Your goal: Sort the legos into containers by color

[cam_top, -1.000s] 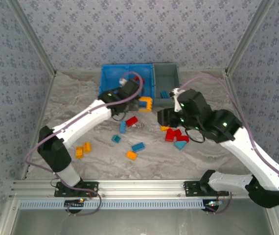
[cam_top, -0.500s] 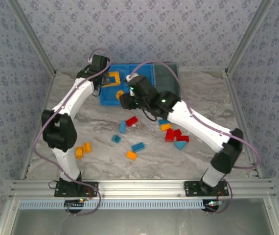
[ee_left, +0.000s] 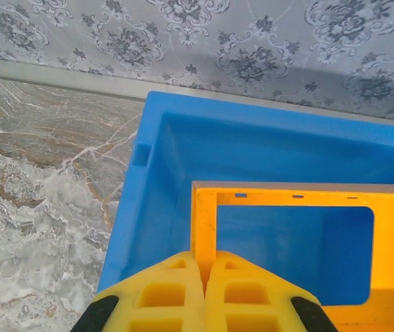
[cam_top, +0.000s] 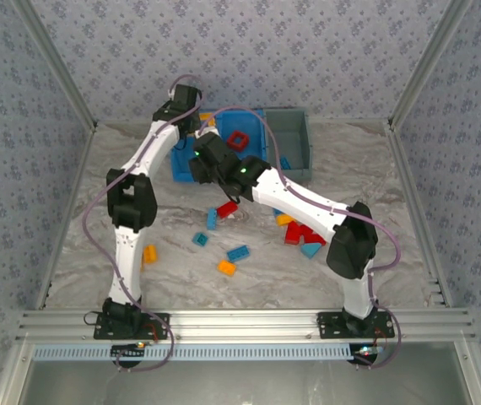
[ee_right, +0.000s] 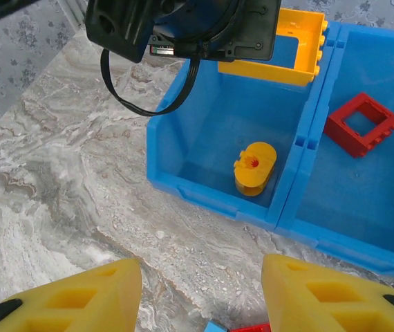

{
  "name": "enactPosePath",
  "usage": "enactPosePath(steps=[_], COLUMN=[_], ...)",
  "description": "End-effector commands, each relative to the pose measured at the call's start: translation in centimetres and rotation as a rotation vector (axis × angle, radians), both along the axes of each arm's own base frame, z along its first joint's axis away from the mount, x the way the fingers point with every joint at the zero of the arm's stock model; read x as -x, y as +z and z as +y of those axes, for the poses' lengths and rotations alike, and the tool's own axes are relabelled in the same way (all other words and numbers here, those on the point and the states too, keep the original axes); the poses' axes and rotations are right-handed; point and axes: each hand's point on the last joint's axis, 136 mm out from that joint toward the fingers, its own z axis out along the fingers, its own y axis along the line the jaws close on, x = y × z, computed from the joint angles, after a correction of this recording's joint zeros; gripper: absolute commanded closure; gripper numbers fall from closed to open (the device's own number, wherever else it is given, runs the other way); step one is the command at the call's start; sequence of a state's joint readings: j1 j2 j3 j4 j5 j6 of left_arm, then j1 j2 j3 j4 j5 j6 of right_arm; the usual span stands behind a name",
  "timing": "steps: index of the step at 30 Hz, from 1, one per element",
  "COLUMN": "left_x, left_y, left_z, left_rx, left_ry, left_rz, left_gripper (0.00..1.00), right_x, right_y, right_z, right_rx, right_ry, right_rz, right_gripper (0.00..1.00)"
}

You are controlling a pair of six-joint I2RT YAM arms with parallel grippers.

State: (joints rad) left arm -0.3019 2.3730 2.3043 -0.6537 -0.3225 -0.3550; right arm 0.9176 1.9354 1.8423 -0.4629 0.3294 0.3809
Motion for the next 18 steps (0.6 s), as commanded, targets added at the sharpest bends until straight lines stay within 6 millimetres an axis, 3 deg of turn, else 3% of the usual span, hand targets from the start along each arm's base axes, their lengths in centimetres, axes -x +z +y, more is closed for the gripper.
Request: enactPosePath(steps=[1, 6, 9, 18], left_x=[-0.2, 0.0, -0.3, -1.1], left_y=[0.2, 0.4, 0.3, -2.7], left_z=[0.2, 1.2, 0.3, -0.3], left_rx=[-0.047, -0.082, -0.058, -0.065], left_ry=[0.000, 0.034, -0.009, -0.022], left_rz=[0.008, 0.002, -0.011, 0.032], left_gripper=[1.00, 1.00, 1.00, 1.00], right_x=[-0.2, -0.2, -0.3, -0.3], right_y=[1.0, 0.8, 0.7, 0.3], right_z=[-0.9, -0.8, -0.8, -1.3], right_rx=[-0.037, -0.039, -0.041, -0.037], right_ry=[-0.046, -0.043, -0.044, -0.056], right_rz=[-0.016, -0.010, -0.010, 0.003], right_gripper=[0.48, 0.48, 0.49, 0.49])
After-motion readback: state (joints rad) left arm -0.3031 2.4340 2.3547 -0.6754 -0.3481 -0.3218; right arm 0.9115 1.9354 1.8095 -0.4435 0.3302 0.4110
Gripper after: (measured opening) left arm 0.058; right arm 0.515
